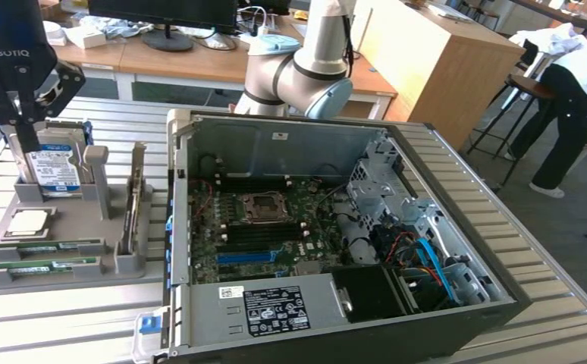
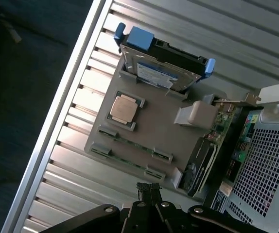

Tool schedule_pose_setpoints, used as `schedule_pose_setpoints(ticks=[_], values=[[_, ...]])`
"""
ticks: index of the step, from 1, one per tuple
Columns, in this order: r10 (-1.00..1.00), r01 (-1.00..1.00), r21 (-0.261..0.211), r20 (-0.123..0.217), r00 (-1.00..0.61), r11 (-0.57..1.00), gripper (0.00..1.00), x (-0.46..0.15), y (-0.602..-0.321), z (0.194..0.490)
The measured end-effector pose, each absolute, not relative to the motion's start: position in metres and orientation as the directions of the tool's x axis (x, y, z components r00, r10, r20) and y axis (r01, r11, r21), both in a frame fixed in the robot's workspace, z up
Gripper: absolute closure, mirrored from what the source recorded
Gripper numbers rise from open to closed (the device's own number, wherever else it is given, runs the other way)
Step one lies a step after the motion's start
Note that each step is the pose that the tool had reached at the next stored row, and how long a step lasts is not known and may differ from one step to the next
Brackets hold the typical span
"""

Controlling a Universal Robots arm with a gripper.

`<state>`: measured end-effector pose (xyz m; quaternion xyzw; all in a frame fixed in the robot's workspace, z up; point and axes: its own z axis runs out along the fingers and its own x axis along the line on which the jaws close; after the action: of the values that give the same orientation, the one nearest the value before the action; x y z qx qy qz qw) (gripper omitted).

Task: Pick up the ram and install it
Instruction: 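Pick up the ram and move it above insertion slot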

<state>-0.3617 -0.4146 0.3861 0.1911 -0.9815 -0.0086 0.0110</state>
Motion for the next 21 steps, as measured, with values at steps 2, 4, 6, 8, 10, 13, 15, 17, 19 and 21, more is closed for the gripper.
schedule_pose_setpoints(ticks=[2,4,6,8,10,13,15,17,19,21], values=[[-0.410,-0.410,0.021,0.018,-0.912,0.912,0.90,-0.3617,-0.4146,0.3861],[-0.442,-0.442,0.021,0.018,-0.897,0.897,0.90,-0.3617,-0.4146,0.3860],[-0.475,-0.474,0.021,0.018,-0.880,0.880,0.90,-0.3617,-0.4146,0.3859],[-0.507,-0.507,0.021,0.018,-0.862,0.862,0.90,-0.3617,-0.4146,0.3857],[-0.538,-0.538,0.021,0.018,-0.843,0.843,0.90,-0.3617,-0.4146,0.3856],[-0.582,-0.582,0.021,0.018,-0.813,0.813,0.90,-0.3617,-0.4146,0.3853],[-0.612,-0.612,0.021,0.018,-0.790,0.791,0.90,-0.3617,-0.4146,0.3850],[-0.640,-0.640,0.021,0.018,-0.768,0.768,0.90,-0.3617,-0.4146,0.3847],[-0.667,-0.667,0.021,0.018,-0.744,0.745,0.90,-0.3617,-0.4146,0.3844],[-0.708,-0.708,0.021,0.018,-0.706,0.706,0.90,-0.3617,-0.4146,0.3839]])
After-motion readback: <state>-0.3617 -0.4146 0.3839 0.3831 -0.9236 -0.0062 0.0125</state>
